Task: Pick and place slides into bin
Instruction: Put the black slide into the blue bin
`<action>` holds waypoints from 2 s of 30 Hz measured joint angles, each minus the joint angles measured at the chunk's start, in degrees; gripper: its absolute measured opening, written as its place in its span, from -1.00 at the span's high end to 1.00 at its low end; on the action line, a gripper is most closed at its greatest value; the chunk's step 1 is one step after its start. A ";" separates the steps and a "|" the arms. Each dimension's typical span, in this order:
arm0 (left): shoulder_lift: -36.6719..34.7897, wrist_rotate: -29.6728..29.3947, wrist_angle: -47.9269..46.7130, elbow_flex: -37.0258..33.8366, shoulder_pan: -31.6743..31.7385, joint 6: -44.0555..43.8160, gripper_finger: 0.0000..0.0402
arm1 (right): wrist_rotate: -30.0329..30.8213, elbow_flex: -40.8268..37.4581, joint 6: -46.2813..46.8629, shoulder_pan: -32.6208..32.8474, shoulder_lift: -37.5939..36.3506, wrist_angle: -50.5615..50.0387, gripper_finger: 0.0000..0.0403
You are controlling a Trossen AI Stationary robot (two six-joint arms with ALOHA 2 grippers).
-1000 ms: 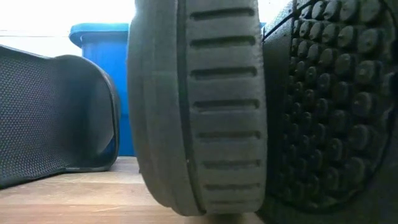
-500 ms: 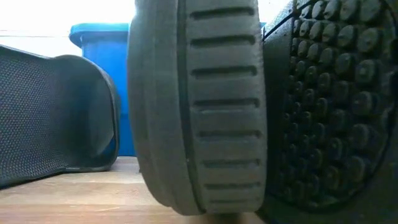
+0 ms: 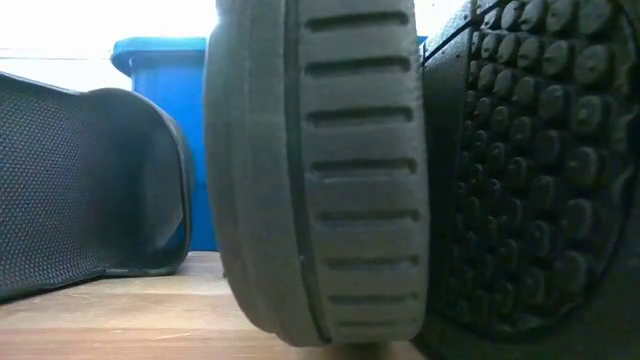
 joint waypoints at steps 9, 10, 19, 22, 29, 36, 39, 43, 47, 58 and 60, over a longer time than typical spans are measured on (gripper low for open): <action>0.07 0.09 -0.31 -0.03 0.00 0.02 -0.29 | 0.20 4.35 12.19 0.03 9.27 -7.99 -0.12; 0.13 0.09 -0.30 -0.07 0.00 0.02 -0.29 | 0.66 4.34 13.85 0.14 9.89 -8.97 -0.11; 0.11 0.15 -0.33 -0.31 -0.01 0.02 -0.29 | 6.90 4.13 15.75 0.32 14.55 -10.54 -0.05; 0.11 0.15 -0.28 -0.49 0.00 0.02 -0.29 | 11.03 4.07 16.20 0.10 15.66 -10.68 -0.04; 0.04 0.15 -0.28 -0.63 0.00 -0.02 -0.29 | 11.38 3.51 16.06 -1.02 17.77 -10.70 -0.02; 0.13 0.15 -0.26 -0.63 -0.01 -0.04 -0.29 | 11.55 2.48 17.26 -2.23 19.14 -10.70 0.03; 0.13 0.15 -0.24 -0.63 0.00 -0.05 -0.29 | 11.54 1.67 20.03 -2.57 19.16 -10.68 0.13; 0.13 0.15 -0.24 -0.63 0.00 -0.07 -0.29 | 11.51 1.35 20.61 -2.67 19.16 -10.68 0.32; 0.13 0.15 -0.24 -0.63 -0.01 -0.09 -0.29 | 11.25 1.27 20.54 -2.62 19.16 -10.65 0.61; 0.13 0.15 -0.24 -0.63 0.00 -0.05 -0.29 | 9.94 1.27 20.52 -2.67 18.92 -10.75 0.93; 0.13 0.15 -0.24 -0.63 0.00 -0.05 -0.29 | 9.60 1.27 20.50 -2.67 18.64 -10.80 0.93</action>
